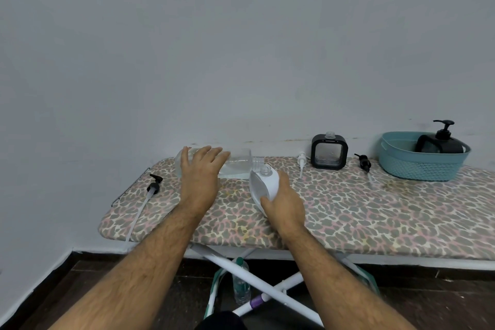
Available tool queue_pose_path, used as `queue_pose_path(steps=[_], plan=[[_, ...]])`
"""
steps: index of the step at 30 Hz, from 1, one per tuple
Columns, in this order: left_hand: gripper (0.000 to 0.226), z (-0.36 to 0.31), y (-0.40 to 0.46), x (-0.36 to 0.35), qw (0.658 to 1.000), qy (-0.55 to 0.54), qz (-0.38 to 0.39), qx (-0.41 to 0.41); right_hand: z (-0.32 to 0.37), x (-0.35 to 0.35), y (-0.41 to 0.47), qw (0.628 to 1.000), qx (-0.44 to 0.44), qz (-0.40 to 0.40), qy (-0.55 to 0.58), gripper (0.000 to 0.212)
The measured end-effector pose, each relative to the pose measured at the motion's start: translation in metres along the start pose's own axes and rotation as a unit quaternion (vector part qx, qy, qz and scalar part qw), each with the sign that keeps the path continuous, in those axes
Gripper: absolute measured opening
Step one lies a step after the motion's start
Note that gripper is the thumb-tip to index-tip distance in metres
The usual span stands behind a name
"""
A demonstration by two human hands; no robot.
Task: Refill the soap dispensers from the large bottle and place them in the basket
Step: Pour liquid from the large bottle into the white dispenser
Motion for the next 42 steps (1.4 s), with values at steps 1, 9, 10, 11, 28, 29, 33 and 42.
queue_pose_path(steps=[1,9,10,11,28,29,33,42], plan=[[0.078,-0.0001,0.0,0.0001,1.0,0.0,0.0,0.0,-0.0002,0.0,-0.0001,1.0,0.001,0.0,0.0,0.073],[0.076,0.0011,0.0002,-0.0017,1.0,0.002,-0.003,0.0,-0.0003,0.0003,0.0002,1.0,0.002,0.001,-0.003,0.071],[0.075,0.0014,0.0005,-0.002,1.0,0.001,-0.004,0.0,-0.0001,0.0001,0.0004,1.0,0.003,0.001,-0.002,0.072],[0.075,0.0015,0.0007,-0.0021,1.0,0.001,-0.005,-0.001,-0.0002,0.0001,0.0005,1.0,0.004,0.001,0.0,0.071],[0.076,0.0002,0.0008,-0.0008,1.0,0.005,-0.005,-0.002,-0.0008,-0.0003,0.0011,1.0,0.004,-0.002,0.001,0.071],[0.076,0.0003,0.0009,-0.0008,1.0,0.006,-0.005,-0.002,-0.0011,-0.0002,0.0011,1.0,0.003,-0.002,0.002,0.07],[0.075,-0.0004,0.0015,0.0002,1.0,0.008,-0.006,-0.002,-0.0012,0.0,0.0011,1.0,0.005,-0.003,0.004,0.069],[0.076,-0.0006,0.0018,0.0003,1.0,0.013,-0.006,-0.002,-0.0019,-0.0013,0.002,1.0,0.005,-0.002,-0.004,0.072]])
Point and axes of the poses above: each hand's wrist, its own y-axis towards the middle knuckle, its own x-axis out of the back of the hand, z = x × y, the point moved 8 cm from there along y, towards the middle knuckle, and after that the axes turned 3 degrees about y, right-handed, at the moved point
